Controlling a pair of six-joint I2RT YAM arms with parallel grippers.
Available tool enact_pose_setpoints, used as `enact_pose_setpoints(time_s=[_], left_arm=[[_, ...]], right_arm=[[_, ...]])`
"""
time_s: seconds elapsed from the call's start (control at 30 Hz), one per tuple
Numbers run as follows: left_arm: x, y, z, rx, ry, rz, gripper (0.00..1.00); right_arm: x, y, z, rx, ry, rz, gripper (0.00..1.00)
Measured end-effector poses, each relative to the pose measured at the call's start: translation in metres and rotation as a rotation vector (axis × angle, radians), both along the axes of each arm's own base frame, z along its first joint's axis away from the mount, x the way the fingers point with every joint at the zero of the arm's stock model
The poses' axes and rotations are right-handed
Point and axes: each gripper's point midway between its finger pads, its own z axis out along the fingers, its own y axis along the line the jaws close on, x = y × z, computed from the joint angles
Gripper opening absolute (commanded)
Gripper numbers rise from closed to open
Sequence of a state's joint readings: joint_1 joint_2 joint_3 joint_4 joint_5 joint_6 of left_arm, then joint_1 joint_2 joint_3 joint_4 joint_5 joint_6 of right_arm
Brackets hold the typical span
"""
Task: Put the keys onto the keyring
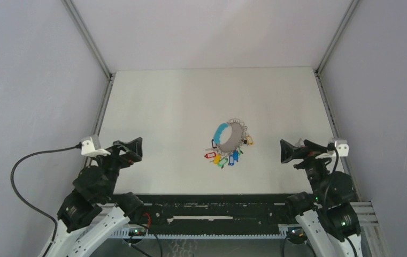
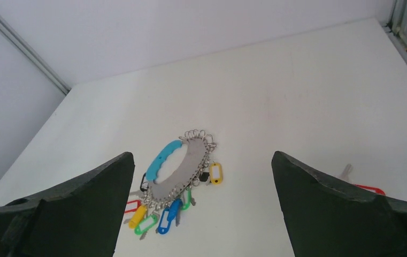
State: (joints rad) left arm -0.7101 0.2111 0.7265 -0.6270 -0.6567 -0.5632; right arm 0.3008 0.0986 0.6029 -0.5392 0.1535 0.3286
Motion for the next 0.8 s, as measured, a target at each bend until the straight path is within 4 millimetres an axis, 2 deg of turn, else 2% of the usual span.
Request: enact_pose_setpoints(time_s=[0.1, 0.33, 0.5, 0.8], left_arm=[[-0.013, 0.013, 0.007, 0.026, -0.044, -0.004, 1.00], [-0.029, 0.038, 0.016, 0.084, -0.137, 0.024, 1.00], [-0.022, 0.037, -0.001, 0.168, -0.109, 0.031, 1.00], [-0.021, 0.038, -0.007, 0.204, -0.097, 0.038, 1.00]], right_arm=[[-0.015, -0.006, 0.006, 0.004, -0.043, -0.005, 1.00], [-0.022, -0.010, -0.008, -0.029, 0.015, -0.013, 1.00], [-0.022, -0.012, -0.013, -0.035, 0.033, -0.020, 1.00], [-0.022, -0.018, -0.020, -0.024, 0.060, -0.062, 1.00]])
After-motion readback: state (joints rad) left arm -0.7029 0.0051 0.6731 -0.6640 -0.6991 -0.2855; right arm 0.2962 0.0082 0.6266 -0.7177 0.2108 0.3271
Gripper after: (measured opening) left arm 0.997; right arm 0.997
